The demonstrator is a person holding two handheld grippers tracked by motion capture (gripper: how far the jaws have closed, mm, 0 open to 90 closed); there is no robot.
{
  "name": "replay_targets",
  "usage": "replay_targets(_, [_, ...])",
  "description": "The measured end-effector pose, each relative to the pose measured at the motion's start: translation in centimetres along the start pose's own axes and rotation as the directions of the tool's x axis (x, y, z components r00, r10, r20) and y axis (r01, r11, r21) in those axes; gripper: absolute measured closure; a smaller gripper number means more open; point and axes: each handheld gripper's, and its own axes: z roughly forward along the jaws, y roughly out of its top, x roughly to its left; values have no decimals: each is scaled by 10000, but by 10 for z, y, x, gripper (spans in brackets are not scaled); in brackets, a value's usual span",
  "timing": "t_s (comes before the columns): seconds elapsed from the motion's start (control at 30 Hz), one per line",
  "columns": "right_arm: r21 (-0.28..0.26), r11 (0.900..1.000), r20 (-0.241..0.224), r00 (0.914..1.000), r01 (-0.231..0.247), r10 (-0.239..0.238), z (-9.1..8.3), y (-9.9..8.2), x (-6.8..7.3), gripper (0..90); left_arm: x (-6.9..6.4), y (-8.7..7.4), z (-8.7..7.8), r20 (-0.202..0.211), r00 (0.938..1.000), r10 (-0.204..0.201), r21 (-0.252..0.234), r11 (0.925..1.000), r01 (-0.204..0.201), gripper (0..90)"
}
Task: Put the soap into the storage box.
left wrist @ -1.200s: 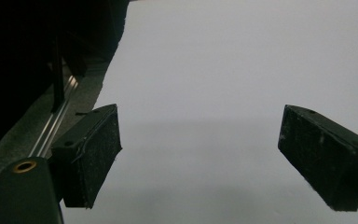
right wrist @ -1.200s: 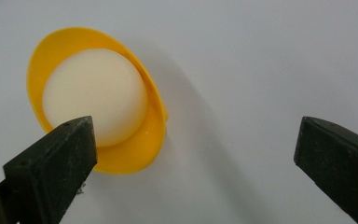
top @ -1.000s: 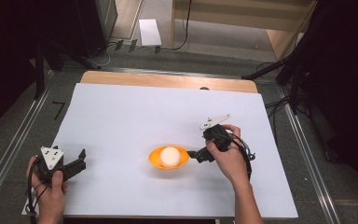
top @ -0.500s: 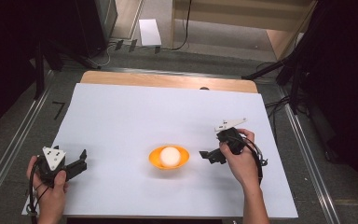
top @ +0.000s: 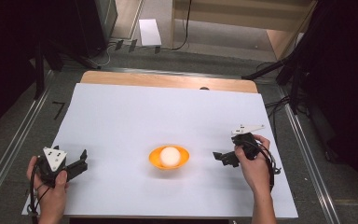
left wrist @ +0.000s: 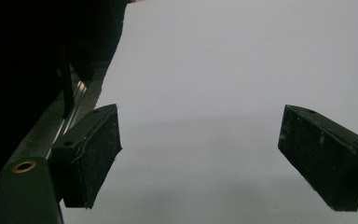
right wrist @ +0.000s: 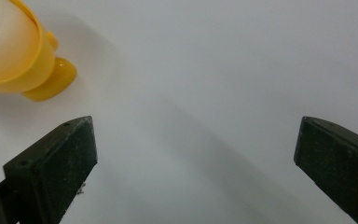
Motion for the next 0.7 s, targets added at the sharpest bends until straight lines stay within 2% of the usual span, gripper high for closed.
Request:
replay_targets(0.23, [-169,9991,261,9989,-382,387,-10,-20,-13,0,0,0,0,-53,10000,-45,1,10000,45,137])
replay_targets(0.3, [-213,9979,355,9974,-616,624,-13,-26,-16,0,0,0,0,-62,10000,-50,-9,10000,50,137])
replay_targets(0.43, [-262,9962,442,9954,-834,845,-16,-34,-21,0,-2,-1,0,-151,9998,100,-80,9999,-102,137])
replay_targets(0.7, [-512,9882,792,9858,-1443,1481,-33,-59,-34,0,-2,-1,-2,-218,9997,66,-212,9997,-71,138])
